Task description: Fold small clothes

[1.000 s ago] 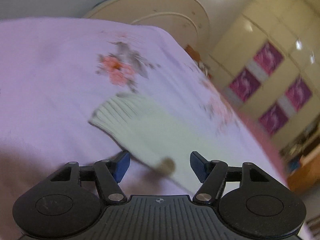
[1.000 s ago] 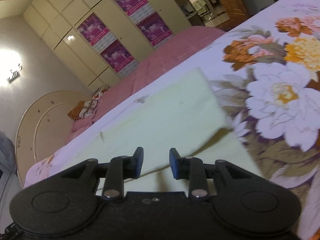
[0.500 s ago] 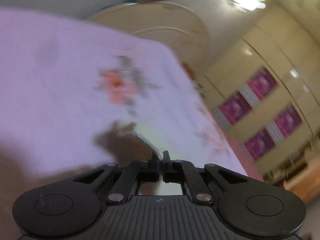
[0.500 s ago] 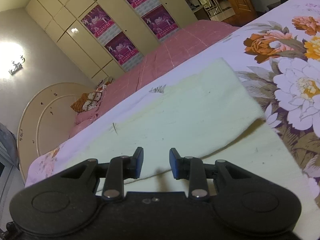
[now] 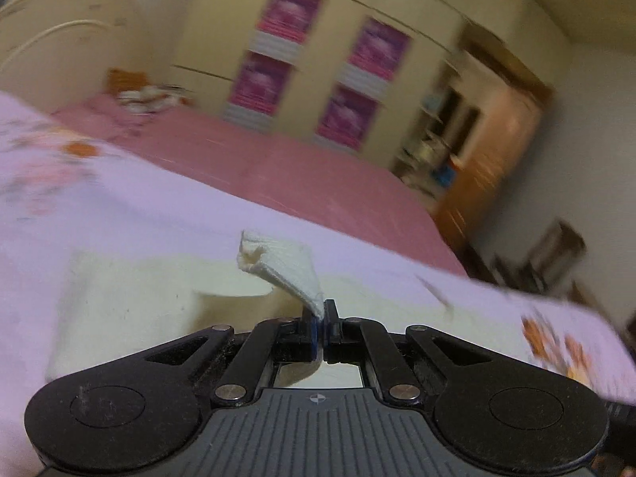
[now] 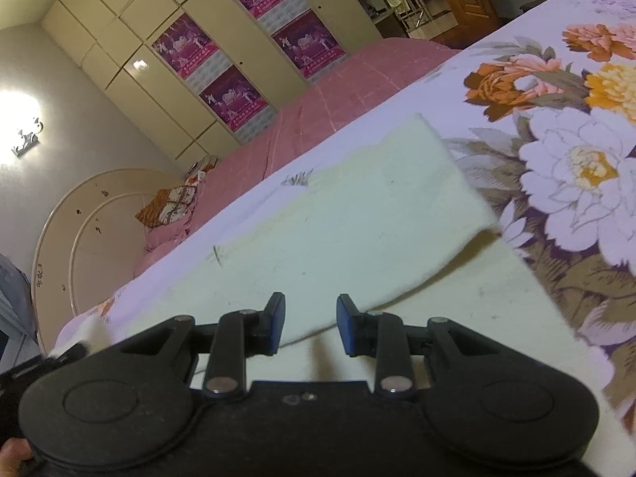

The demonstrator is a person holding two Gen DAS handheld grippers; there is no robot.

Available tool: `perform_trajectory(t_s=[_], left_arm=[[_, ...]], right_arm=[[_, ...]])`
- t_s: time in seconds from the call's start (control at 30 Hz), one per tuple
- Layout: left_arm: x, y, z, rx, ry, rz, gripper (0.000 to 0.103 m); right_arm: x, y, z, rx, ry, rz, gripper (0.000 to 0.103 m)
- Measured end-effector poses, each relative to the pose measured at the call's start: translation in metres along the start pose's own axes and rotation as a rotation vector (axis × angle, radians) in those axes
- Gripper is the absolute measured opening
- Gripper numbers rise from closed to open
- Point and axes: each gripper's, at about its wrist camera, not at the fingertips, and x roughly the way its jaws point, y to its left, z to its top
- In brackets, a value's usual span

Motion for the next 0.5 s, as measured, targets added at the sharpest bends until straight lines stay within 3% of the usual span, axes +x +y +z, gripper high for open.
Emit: perform_trajectory(t_s=[0.23,0.33,0.4,0.43,0.47,0.5], left_arm=[[0.046,-0.086,-0.028,0.135,0.125,-0.008,0.003],[0.054,-0.113,-0.041,0.207,0.181,0.025,0.003],[0.046,-0.124,-0.047,0.262,0.164,0.009,0.029],[0.035,-0.13,-0.049,0.256,0.163,-0.028,0.056],[0.025,-0.132,-0.052,0.256,0.143,-0.036,0.07],[0.018,-0.134,-0.052,0.273,0.115,-0.016,0.071]], right_arm=[[-0.013,-0.01,0.014,0.02,-0.008,0.042,0.031],[-0.008,-0.009,0.013,0.023,0.017,0.074,0.046],[-0.003,-0.007,0.011,0.023,0.028,0.082,0.05],[0.001,-0.006,0.01,0.026,0.038,0.09,0.05],[0.005,-0.005,0.008,0.033,0.051,0.1,0.05],[0.009,-0.004,0.007,0.039,0.063,0.112,0.05]])
